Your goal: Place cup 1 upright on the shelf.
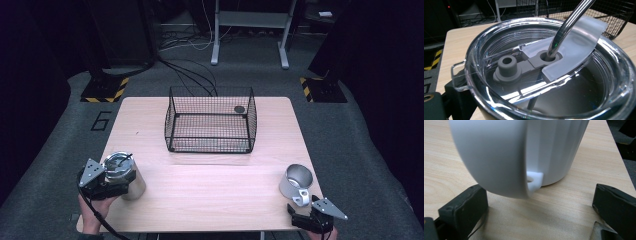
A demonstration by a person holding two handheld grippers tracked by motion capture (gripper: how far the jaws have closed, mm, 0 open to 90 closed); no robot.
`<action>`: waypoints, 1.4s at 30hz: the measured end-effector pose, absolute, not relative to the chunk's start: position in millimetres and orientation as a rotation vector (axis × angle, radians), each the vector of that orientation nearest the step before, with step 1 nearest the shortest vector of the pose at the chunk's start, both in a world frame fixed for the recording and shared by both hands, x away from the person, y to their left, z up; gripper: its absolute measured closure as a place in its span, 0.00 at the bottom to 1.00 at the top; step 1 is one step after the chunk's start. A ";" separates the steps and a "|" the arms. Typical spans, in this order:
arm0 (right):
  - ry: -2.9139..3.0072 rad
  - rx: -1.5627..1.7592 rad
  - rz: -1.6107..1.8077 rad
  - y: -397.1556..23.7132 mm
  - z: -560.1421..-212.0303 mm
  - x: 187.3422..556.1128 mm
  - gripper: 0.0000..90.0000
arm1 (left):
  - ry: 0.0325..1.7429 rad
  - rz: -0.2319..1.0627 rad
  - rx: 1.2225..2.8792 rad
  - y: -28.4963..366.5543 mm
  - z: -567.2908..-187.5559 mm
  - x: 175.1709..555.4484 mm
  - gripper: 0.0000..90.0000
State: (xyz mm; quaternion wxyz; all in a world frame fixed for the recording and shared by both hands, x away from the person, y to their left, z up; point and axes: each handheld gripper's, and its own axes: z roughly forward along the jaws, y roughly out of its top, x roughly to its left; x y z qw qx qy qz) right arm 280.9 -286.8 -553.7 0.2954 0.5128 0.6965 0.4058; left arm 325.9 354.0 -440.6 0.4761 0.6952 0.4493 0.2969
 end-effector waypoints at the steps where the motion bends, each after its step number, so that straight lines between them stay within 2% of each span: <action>1: 1.853 1.364 1.080 -286.8 -553.7 280.9 0.00 | 1.098 0.725 1.699 354.0 -440.6 325.9 0.04; 10: 1.850 1.365 1.079 -286.7 -553.8 281.0 0.00 | 1.030 0.725 1.738 344.3 -416.1 329.2 0.04; 42: 1.846 1.367 1.079 -286.6 -553.9 280.9 0.00 | 0.860 0.619 1.846 296.5 -392.6 356.1 0.04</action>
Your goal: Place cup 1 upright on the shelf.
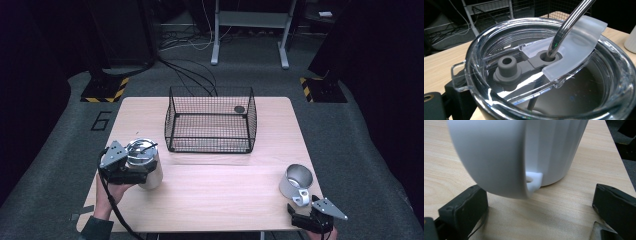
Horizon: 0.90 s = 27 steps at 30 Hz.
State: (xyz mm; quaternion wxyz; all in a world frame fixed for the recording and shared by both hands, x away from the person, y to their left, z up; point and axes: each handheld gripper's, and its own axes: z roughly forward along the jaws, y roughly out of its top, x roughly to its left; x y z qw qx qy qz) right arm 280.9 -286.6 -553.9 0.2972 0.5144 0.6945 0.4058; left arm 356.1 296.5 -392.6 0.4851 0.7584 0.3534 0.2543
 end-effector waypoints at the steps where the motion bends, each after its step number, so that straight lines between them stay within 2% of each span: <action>1: 1.843 1.367 1.078 -286.5 -554.1 281.0 0.00 | 0.854 0.614 1.853 294.6 -391.9 357.0 0.04; 27: 1.845 1.366 1.075 -286.7 -554.3 280.6 0.00 | 0.749 0.553 1.911 250.8 -372.7 381.4 0.04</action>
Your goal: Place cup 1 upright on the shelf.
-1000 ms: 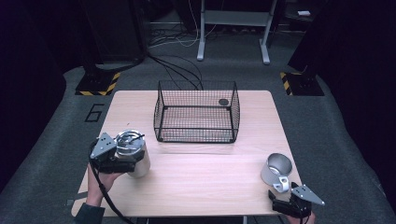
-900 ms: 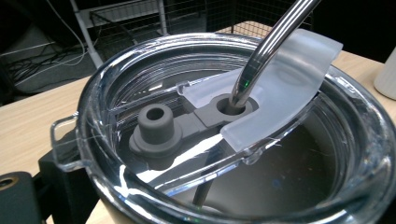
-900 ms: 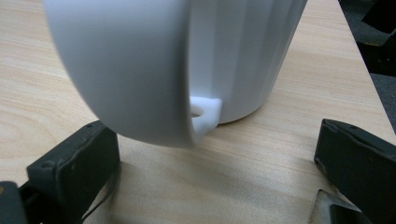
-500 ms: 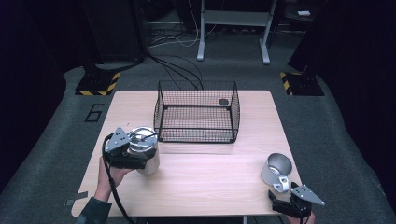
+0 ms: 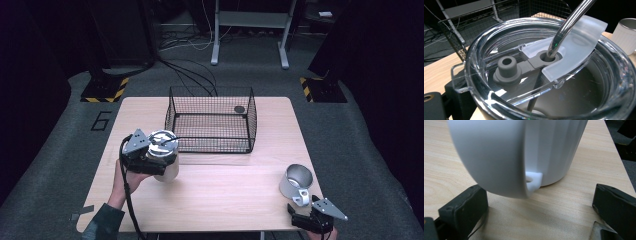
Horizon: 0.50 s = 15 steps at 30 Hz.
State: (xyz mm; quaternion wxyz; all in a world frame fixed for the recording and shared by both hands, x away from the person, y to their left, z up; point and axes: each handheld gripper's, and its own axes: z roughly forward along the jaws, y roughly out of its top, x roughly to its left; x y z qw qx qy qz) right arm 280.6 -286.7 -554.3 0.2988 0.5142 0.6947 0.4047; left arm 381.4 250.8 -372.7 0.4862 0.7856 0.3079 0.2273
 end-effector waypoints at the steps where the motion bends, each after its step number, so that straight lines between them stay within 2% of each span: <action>1: 1.844 1.366 1.075 -286.6 -554.3 280.6 0.00 | 0.746 0.550 1.921 250.5 -371.6 382.2 0.04; 15: 1.842 1.368 1.072 -286.5 -554.2 280.9 0.00 | 0.724 0.512 1.915 236.5 -361.4 399.3 0.04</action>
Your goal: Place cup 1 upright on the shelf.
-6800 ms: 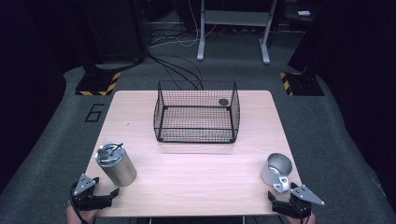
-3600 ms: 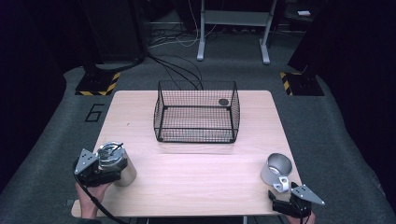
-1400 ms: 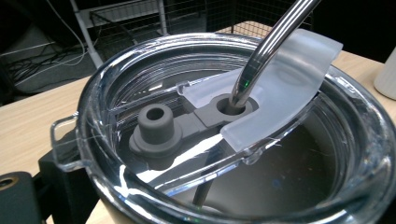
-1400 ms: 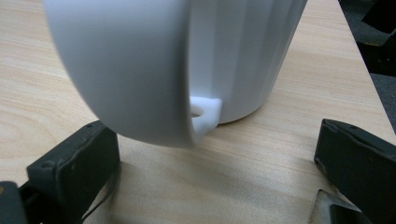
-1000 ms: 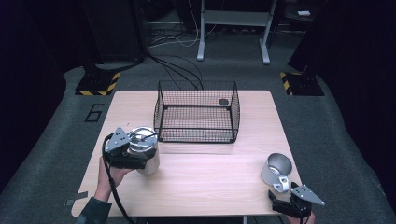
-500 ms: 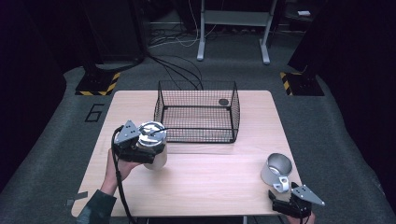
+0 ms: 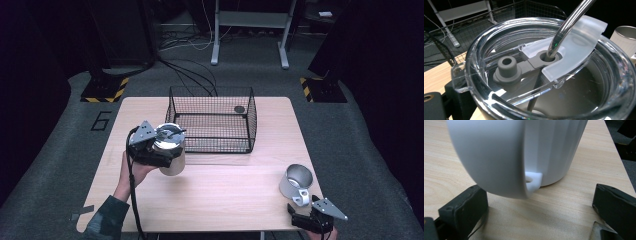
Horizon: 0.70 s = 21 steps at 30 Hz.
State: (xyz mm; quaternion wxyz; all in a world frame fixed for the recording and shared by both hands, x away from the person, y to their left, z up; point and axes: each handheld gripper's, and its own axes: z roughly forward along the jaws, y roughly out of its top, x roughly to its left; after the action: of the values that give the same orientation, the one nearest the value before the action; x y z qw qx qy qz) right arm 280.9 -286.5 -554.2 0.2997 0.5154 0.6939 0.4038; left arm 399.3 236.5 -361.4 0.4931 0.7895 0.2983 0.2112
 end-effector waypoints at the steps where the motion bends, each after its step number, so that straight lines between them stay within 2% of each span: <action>1: 1.842 1.369 1.073 -286.5 -554.2 280.9 0.00 | 0.721 0.513 1.910 234.8 -360.8 400.3 0.04; 21: 1.842 1.370 1.069 -286.7 -554.1 281.0 0.00 | 0.695 0.500 1.893 219.5 -338.6 419.3 0.04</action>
State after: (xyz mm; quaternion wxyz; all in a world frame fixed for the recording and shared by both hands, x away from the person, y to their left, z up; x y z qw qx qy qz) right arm 281.0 -286.7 -554.1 0.2997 0.5160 0.6940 0.4028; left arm 419.3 219.5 -338.6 0.5071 0.7854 0.2882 0.2073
